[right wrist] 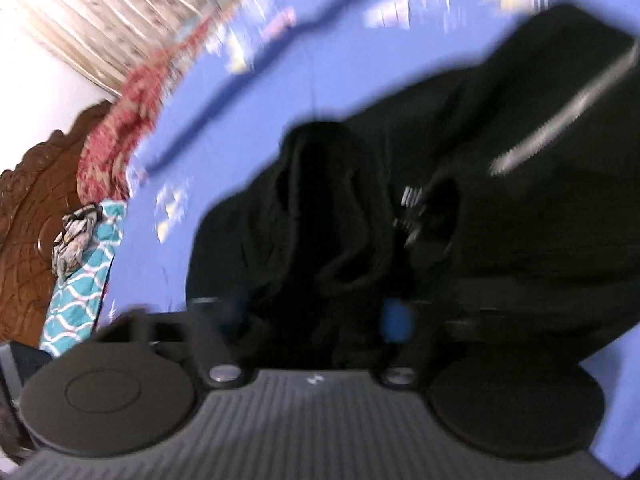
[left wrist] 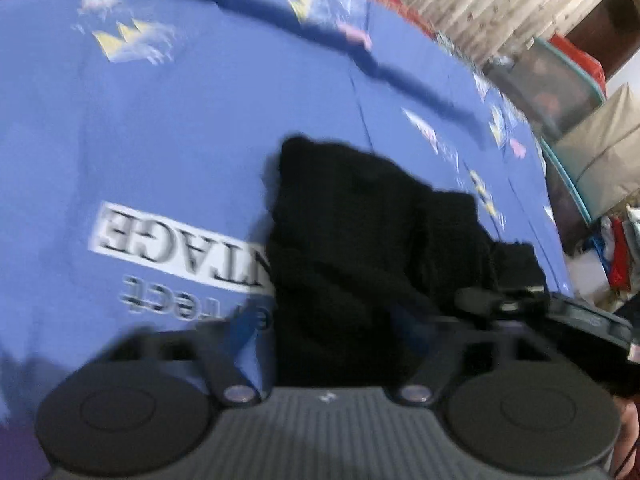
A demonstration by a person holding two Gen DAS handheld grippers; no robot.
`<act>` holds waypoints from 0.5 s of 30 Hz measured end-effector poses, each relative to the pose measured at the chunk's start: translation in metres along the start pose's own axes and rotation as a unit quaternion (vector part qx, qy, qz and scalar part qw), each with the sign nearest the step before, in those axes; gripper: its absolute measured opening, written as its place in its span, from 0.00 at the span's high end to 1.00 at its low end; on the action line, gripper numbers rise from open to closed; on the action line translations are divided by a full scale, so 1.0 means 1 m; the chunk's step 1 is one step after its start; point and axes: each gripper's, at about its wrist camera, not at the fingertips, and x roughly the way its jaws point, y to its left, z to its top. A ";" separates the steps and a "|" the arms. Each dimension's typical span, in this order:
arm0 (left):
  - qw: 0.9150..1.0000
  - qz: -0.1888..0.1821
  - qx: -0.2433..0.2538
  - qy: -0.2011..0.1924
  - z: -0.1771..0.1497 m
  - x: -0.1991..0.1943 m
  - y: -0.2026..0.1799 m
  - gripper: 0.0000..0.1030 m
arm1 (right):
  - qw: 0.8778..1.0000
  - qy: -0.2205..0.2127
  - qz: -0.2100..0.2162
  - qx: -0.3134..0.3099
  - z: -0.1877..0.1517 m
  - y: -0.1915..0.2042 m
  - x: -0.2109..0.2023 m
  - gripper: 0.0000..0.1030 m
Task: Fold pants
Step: 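Fold the pants in half, bringing the left gripper toward the right gripper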
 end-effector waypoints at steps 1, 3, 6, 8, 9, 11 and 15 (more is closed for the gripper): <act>1.000 0.001 0.002 0.003 0.000 0.001 -0.002 0.79 | 1.000 0.003 0.005 -0.002 0.001 0.004 0.002 0.56; 1.000 -0.004 0.008 -0.024 0.002 -0.014 -0.004 0.86 | 0.999 -0.007 0.041 -0.036 0.005 0.019 -0.009 0.65; 0.998 -0.006 0.005 -0.070 0.004 -0.042 0.003 0.86 | 0.992 -0.040 0.108 -0.040 0.010 0.023 -0.033 0.68; 0.998 0.005 -0.004 -0.060 0.003 -0.044 0.009 0.86 | 0.995 -0.050 0.083 -0.026 0.012 0.008 -0.036 0.68; 0.999 0.015 -0.005 -0.048 0.000 -0.039 0.010 0.86 | 0.997 -0.048 0.052 -0.012 0.013 -0.004 -0.032 0.68; 0.999 0.041 0.009 -0.019 -0.008 -0.025 0.008 0.82 | 0.999 -0.030 -0.029 0.031 0.009 -0.036 -0.020 0.76; 0.996 0.084 0.030 -0.021 -0.014 -0.025 0.000 0.58 | 0.997 -0.044 0.003 0.060 0.005 -0.058 -0.037 0.72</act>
